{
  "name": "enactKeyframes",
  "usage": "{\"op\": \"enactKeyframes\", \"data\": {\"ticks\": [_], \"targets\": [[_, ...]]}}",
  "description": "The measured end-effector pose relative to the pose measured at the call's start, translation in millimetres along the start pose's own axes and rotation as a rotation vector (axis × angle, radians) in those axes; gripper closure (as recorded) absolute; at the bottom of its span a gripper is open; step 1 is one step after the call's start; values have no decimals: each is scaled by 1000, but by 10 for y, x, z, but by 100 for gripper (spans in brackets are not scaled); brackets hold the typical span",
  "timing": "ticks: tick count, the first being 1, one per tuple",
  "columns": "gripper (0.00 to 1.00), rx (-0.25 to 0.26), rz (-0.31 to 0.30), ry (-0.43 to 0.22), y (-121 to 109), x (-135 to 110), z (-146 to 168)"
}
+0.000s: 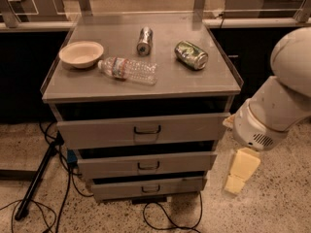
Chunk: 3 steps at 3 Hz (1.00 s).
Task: Open bottom drawer
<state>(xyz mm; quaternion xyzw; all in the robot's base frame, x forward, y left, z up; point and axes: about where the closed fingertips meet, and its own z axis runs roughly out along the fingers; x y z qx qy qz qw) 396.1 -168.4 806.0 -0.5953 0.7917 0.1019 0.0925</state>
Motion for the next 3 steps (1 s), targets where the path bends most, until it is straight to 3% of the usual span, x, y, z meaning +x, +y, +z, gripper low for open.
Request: {"op": "enactKeyframes", "data": {"ticks": [2, 3], "targets": [[0, -94, -9, 13, 2, -58, 917], [0, -97, -7, 13, -1, -62, 943]]}}
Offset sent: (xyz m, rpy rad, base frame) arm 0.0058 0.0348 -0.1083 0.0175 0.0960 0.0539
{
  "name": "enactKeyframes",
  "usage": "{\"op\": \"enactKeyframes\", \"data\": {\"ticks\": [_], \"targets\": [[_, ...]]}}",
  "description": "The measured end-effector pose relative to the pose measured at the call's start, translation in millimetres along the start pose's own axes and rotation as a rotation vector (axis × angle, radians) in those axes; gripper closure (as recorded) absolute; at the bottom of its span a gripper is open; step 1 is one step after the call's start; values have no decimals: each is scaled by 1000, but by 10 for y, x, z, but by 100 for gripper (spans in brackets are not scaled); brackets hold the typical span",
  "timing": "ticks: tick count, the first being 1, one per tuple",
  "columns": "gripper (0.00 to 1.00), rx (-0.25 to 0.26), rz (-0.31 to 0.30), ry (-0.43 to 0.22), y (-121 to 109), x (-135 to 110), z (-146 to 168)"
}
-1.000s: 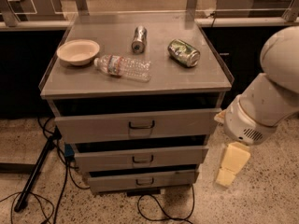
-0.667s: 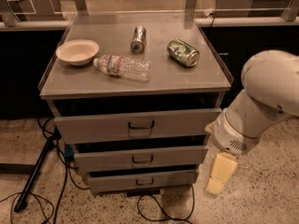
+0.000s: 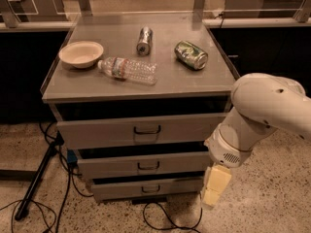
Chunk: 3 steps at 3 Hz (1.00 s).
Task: Open bottom drawer
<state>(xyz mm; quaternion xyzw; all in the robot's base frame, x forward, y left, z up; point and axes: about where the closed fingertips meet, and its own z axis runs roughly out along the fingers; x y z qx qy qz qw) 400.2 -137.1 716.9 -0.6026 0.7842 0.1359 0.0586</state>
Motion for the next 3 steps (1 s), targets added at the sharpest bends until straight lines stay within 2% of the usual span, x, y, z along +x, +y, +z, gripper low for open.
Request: {"op": "enactKeyframes", "data": {"ticks": [1, 2, 3], "targets": [[0, -15, 16, -6, 28, 19, 195], [0, -19, 40, 1, -24, -7, 634], [0, 1, 80, -3, -267, -80, 1172]]}}
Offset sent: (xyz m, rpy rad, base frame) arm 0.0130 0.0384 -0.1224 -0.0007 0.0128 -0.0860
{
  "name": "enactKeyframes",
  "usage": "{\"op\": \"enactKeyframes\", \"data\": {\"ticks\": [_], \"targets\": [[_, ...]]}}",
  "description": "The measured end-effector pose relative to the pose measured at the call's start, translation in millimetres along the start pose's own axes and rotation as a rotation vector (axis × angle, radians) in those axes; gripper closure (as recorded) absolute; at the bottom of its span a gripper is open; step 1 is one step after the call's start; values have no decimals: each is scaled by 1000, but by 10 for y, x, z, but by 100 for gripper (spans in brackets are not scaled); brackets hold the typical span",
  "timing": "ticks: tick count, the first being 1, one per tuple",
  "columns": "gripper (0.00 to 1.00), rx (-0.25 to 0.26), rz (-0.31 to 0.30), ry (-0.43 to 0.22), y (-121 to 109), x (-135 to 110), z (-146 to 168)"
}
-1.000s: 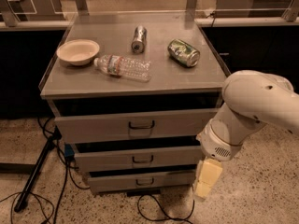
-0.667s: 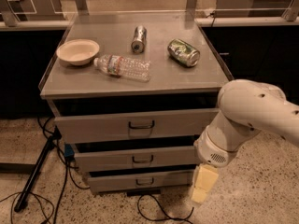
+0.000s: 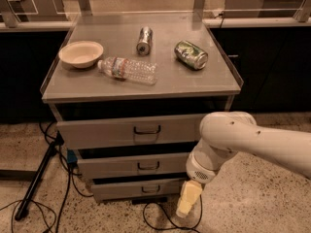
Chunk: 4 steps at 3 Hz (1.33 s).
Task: Open bottom drawer
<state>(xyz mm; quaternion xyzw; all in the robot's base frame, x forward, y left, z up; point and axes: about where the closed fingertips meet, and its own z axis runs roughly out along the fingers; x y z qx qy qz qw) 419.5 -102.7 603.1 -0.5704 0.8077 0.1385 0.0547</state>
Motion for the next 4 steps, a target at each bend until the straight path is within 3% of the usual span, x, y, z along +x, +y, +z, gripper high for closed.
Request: {"op": "enactKeyframes", "data": {"ticks": [1, 2, 3, 4], "targets": [[0, -1, 1, -1, -1, -1, 8], [0, -48, -1, -31, 14, 25, 145], [0, -117, -42, -139, -6, -75, 521], [0, -148, -85, -203, -34, -172, 708]]}}
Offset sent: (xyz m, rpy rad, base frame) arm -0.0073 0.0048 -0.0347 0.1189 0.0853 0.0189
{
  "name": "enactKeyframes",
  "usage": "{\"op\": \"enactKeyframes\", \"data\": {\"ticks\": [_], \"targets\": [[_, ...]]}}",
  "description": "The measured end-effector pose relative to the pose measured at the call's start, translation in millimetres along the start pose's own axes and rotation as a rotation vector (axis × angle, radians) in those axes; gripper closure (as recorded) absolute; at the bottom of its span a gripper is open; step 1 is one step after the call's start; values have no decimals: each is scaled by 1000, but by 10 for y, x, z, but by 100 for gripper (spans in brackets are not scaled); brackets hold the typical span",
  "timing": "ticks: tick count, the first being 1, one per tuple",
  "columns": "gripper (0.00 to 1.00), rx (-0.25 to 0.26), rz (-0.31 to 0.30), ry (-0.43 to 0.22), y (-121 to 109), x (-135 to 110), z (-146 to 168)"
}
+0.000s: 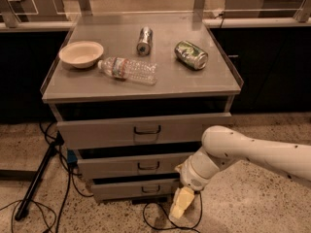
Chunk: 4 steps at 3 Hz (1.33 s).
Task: Open bottom drawer
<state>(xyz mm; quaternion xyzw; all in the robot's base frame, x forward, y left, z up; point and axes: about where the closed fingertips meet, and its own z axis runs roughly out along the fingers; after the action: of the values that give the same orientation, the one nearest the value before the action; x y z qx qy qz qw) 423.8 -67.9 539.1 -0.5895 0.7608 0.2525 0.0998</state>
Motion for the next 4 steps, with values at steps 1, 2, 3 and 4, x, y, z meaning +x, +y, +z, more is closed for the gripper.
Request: {"op": "enactKeyframes", "data": {"ticks": [1, 2, 3, 4], "targets": [[0, -23, -26, 5, -2, -49, 114], [0, -23, -27, 5, -2, -49, 114], [0, -33, -26, 23, -54, -17, 360], [0, -37, 1, -3, -233, 128, 744]]}}
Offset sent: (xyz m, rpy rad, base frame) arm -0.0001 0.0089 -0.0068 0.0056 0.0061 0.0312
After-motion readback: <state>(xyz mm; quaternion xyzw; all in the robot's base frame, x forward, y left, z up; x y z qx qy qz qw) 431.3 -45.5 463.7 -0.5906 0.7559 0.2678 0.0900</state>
